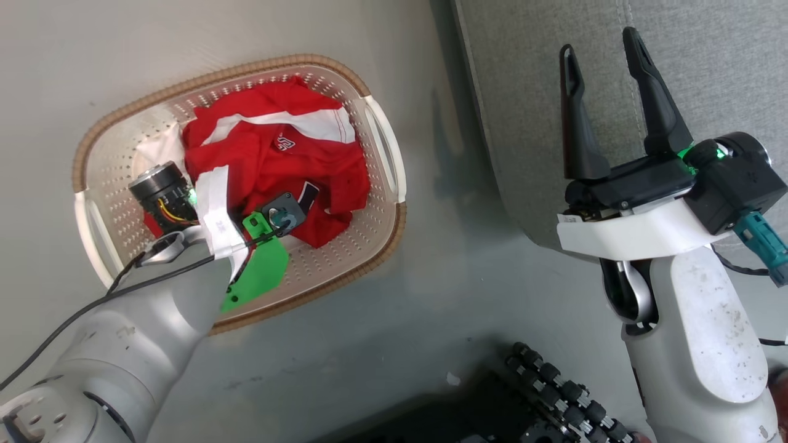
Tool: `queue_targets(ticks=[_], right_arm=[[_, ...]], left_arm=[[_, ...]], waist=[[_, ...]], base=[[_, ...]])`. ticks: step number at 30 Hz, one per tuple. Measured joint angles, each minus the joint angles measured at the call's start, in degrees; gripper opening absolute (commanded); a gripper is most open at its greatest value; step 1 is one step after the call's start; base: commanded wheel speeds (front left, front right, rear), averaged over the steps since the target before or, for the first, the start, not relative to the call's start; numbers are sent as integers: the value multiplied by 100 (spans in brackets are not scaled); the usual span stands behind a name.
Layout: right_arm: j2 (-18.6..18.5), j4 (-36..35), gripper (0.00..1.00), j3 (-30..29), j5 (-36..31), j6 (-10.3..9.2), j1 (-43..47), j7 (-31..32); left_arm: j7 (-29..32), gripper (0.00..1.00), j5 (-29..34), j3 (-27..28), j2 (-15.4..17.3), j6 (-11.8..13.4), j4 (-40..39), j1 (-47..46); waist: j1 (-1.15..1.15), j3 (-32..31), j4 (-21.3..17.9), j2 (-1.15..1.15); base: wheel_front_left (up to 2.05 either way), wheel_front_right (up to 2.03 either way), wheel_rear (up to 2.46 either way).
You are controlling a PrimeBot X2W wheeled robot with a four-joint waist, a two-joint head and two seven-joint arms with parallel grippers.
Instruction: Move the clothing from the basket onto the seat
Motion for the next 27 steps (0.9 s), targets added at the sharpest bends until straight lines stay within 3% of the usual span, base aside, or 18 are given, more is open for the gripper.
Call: queue_targets(ticks=[18, 22, 27], right_arm=[[-54, 256, 100, -46, -463, 0, 648, 0], [-111, 345, 100, -43, -478, 0, 865, 0], [-141, 470, 100, 34, -524, 0, 1180, 0]], left_arm=[[-1763, 0, -1562, 1095, -567, 131, -346, 1016], [-1864, 0, -1806, 1283, -606, 78, -821, 1341], [-1896, 0, -1798, 1751, -466, 101, -2005, 1777]], waist=[[0, -1418, 524, 0], [-1, -1843, 667, 0], [-1, -2401, 836, 0]], base=[[0, 0, 0], [0, 0, 0], [0, 0, 0]])
